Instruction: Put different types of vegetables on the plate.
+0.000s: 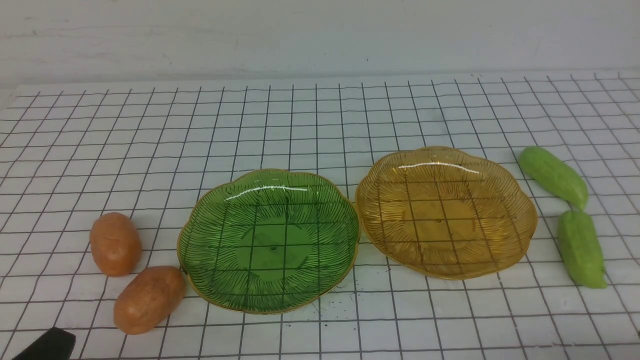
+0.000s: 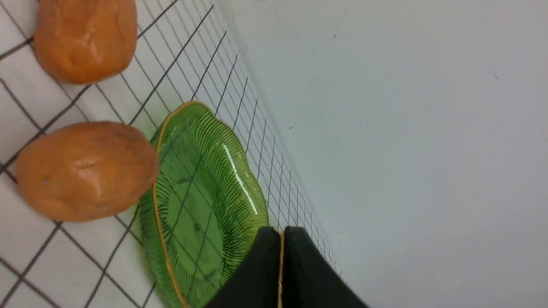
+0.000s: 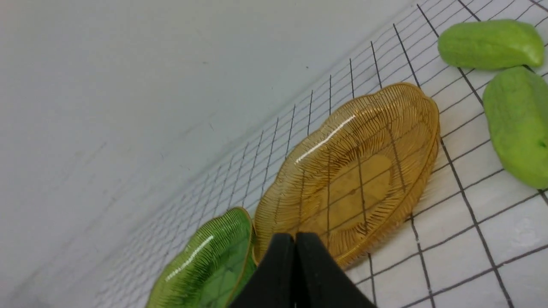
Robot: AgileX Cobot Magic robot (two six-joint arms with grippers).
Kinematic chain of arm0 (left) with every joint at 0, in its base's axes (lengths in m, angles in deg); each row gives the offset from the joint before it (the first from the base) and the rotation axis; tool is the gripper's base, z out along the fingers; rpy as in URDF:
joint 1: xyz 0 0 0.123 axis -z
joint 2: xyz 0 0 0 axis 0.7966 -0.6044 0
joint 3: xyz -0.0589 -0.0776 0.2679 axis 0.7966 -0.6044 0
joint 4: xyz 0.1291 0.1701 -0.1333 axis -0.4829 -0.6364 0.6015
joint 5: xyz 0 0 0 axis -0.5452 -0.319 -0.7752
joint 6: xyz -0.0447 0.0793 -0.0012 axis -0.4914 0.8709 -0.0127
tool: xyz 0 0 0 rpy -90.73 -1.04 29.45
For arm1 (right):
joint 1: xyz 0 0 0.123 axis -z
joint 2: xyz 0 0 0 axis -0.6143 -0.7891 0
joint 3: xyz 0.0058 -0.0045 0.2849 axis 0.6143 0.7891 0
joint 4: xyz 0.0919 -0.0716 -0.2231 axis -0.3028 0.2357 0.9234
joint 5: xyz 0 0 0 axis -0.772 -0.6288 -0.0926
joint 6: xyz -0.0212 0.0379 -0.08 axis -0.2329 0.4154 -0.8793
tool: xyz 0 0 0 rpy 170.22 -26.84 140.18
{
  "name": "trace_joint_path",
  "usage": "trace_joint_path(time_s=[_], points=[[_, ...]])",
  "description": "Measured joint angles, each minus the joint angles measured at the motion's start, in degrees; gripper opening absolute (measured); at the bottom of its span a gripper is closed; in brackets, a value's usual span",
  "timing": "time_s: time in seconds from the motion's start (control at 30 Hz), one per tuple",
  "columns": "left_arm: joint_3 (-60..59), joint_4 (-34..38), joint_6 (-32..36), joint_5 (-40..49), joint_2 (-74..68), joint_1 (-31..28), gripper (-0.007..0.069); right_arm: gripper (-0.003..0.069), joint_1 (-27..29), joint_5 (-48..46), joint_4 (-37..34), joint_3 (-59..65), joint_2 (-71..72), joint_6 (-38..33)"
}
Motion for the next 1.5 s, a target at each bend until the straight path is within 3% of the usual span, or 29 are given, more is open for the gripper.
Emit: trace_joint_path(time_s=[0.13, 0.17, 0.27, 0.47, 0.57, 0.63, 0.8, 0.9, 0.97, 1.1, 1.17, 1.2, 1.23, 1.27, 1.43, 1.5], points=[[6.0, 0.7, 8.0, 2.1, -0.1, 0.0, -0.0008, -0.0015, 0.0, 2.4, -3.1, -1.6, 0.0, -1.2], [12.1, 0.7, 14.4, 5.0, -1.7, 0.0, -0.0008, -0.0015, 0.0, 3.9, -2.9, -4.7, 0.0, -4.3], [20.4, 0.3, 24.0, 13.0, -9.5, 0.0, -0.0008, -0.0015, 0.0, 5.5, -0.5, -11.9, -0.9, -11.6], [29.0, -4.5, 30.9, 30.5, -27.6, 0.0, -0.0008, -0.0012, 0.0, -5.6, 5.4, -22.9, -13.6, -17.5], [31.7, -9.5, 31.4, 37.2, -37.6, 0.0, -0.0008, -0.0011, 0.0, -17.7, 12.3, -27.7, -25.8, -14.4], [33.6, -13.7, 31.4, 39.7, -44.9, 0.0, -0.0007, -0.001, 0.0, -24.8, 20.4, -31.3, -36.1, -8.0], [36.1, -18.4, 31.5, 40.0, -56.3, 0.0, -0.0007, 0.0013, 0.0, -30.6, 40.8, -40.4, -55.1, 9.8], [36.2, -18.8, 31.5, 39.9, -58.9, 0.0, -0.0007, 0.0027, 0.0, -30.8, 45.6, -43.1, -60.0, 14.5], [36.3, -19.2, 31.6, 39.1, -60.7, 0.0, -0.0007, 0.0069, 0.0, -30.9, 53.0, -47.2, -68.0, 19.9], [36.3, -19.8, 32.0, 37.9, -61.3, 0.0, -0.0004, 0.0177, 0.0, -30.5, 58.1, -51.4, -77.6, 21.7], [36.3, -19.8, 32.1, 37.6, -61.3, 0.0, -0.0001, 0.0228, 0.0, -30.0, 60.1, -53.0, -81.5, 21.9], [36.4, -19.8, 32.1, 37.6, -61.3, 0.0, 0.0002, 0.029, 0.0, -29.6, 61.2, -53.9, -83.9, 22.3], [36.4, -19.8, 32.1, 37.6, -61.3, 0.0, 0.0004, 0.029, 0.0, -29.6, 61.2, -53.9, -84.3, 22.3], [36.4, -19.8, 32.1, 37.6, -61.3, 0.0, 0.0006, 0.0362, 0.0, -28.7, 62.3, -55.4, -87.4, 22.4], [36.4, -19.8, 32.3, 37.6, -61.3, 0.0, 0.0013, 0.0465, 0.0, -26.5, 64.1, -57.4, -94.3, 22.5], [36.4, -19.8, 32.4, 37.6, -61.3, 0.0, 0.0013, 0.0476, 0.0, -25.9, 65.5, -57.6, -97.2, 22.5]])
